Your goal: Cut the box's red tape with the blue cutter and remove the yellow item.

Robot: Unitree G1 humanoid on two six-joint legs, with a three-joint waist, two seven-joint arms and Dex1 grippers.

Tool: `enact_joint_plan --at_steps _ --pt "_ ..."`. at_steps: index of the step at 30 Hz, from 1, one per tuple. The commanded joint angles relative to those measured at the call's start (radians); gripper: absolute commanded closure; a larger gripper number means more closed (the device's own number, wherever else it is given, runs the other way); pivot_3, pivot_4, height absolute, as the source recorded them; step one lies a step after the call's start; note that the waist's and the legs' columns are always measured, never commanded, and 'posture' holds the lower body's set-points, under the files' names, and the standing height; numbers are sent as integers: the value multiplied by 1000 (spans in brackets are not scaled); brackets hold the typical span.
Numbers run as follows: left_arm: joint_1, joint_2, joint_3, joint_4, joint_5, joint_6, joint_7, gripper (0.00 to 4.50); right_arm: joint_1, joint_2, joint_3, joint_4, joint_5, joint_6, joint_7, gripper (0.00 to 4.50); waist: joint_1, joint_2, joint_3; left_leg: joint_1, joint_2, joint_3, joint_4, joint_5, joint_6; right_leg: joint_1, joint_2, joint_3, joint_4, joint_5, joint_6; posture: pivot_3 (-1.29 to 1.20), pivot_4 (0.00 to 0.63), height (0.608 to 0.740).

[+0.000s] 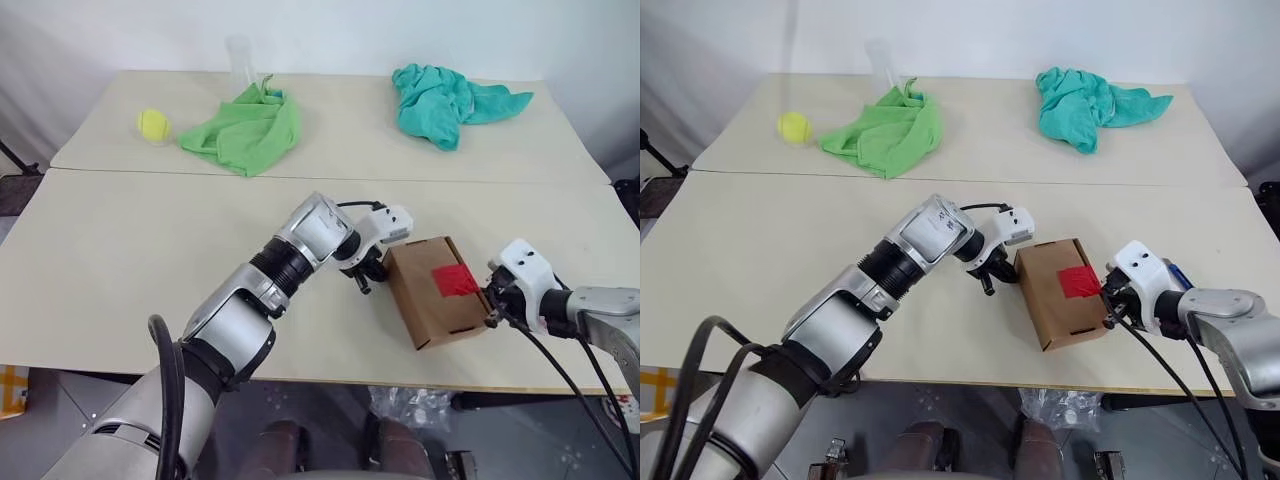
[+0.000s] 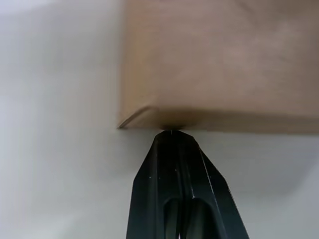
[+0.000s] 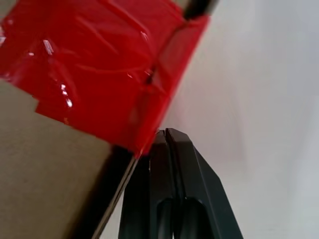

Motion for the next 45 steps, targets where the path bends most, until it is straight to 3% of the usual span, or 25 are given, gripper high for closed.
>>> enact_joint_plan --at_steps 1,15,24,27,32,38,45 --pt "-50 -5 36 41 5 -44 15 4500 -8 22 -37 -78 32 36 -29 4463 0 0 0 0 0 0 0 0 0 0 0 0 0 0 0 0 150 740" --pt "-104 3 71 196 44 -154 15 4500 -62 46 1 -37 7 53 -91 4463 -1 0 0 0 -2 0 0 0 0 0 0 0 1 0 0 0 150 740" --pt "-172 69 181 244 21 -291 31 4500 -16 -34 -171 -47 -27 31 -103 4463 -2 0 0 0 -1 1 0 0 1 -1 0 1 3 0 0 0 150 740" --pt "-186 71 225 202 -21 -319 -42 4500 -58 -29 -242 -66 58 148 -84 3901 1 0 0 0 -1 1 0 0 1 -1 -1 1 3 0 0 0 150 740" --pt "-148 46 226 40 -91 -274 -195 4500 -162 5 -310 -132 174 355 -123 2216 -2 0 0 0 -1 1 1 0 1 -1 -1 1 3 0 0 0 150 740" --pt "-82 5 157 0 -58 -253 -184 4500 -222 87 -316 -202 223 533 -198 118 -3 0 0 1 -1 1 1 0 1 -1 -1 2 5 0 0 0 150 740" --pt "-45 -14 100 4 -18 -266 -156 4500 -200 132 -314 -245 225 618 -249 50 -2 0 0 0 -2 2 3 0 1 -2 -2 4 7 0 0 0 150 740"
